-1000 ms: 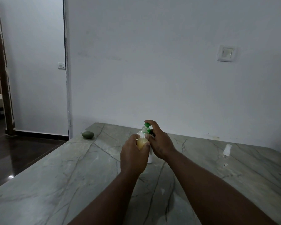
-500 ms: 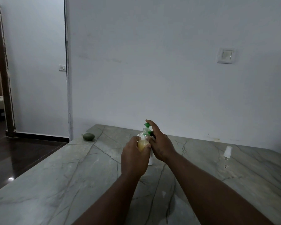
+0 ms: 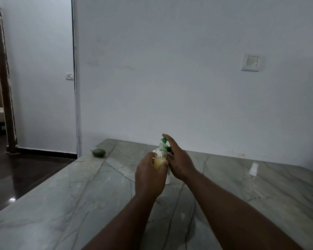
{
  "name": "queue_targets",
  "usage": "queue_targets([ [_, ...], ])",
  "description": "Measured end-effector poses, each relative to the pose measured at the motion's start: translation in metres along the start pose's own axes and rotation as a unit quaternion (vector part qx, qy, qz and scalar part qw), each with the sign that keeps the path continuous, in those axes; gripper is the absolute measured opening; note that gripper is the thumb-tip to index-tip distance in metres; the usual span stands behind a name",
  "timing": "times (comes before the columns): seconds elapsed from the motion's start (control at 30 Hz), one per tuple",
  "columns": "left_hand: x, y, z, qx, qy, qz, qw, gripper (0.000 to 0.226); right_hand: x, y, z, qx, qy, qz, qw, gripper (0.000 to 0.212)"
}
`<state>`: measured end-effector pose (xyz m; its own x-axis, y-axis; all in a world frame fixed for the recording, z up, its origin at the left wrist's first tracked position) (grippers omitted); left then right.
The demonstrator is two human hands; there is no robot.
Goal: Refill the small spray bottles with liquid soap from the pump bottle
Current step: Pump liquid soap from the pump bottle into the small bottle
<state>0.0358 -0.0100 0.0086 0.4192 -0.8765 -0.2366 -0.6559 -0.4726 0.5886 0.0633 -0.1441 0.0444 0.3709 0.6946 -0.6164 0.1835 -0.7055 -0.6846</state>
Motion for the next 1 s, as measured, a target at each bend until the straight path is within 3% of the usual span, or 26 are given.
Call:
queue_targets([
  [0.17, 0.001, -0.0011, -0.0013, -0.002, 0.0, -0.001, 1.0, 0.029, 0.0, -0.001, 0.0004, -0.002, -0.001, -0.001, 1.0, 0.072],
  [0.57, 0.0013, -0.0006, -0.0006, -0.005, -0.002, -0.005, 1.0, 0.03, 0.0008, 0.0016, -0.004, -0.002, 0.009, -0.027, 1.0, 0.05],
  [0.83, 0.0025, -0.0019, 0.0, -0.001, -0.001, -0.007, 1.0, 0.029, 0.0016, 0.0038, -0.0044, 0.01, 0.001, -0.003, 1.0, 0.075],
  [1.0, 0.0025, -0.0022, 0.0006, 0.0, 0.001, -0.007, 1.0, 0.03, 0.0013, 0.0049, -0.0048, 0.013, 0.016, -0.022, 1.0, 0.065],
])
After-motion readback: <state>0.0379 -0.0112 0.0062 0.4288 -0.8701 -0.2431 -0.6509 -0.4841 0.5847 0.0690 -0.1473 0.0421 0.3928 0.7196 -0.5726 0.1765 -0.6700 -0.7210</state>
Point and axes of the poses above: each hand's wrist, its own z-axis away from the middle knuckle, its own x-axis out of the palm, y = z × x, the point moved 6 cm from there along -z, towards the middle knuckle, and after that the axes turned 15 degrees about x, right-handed, at the moved point
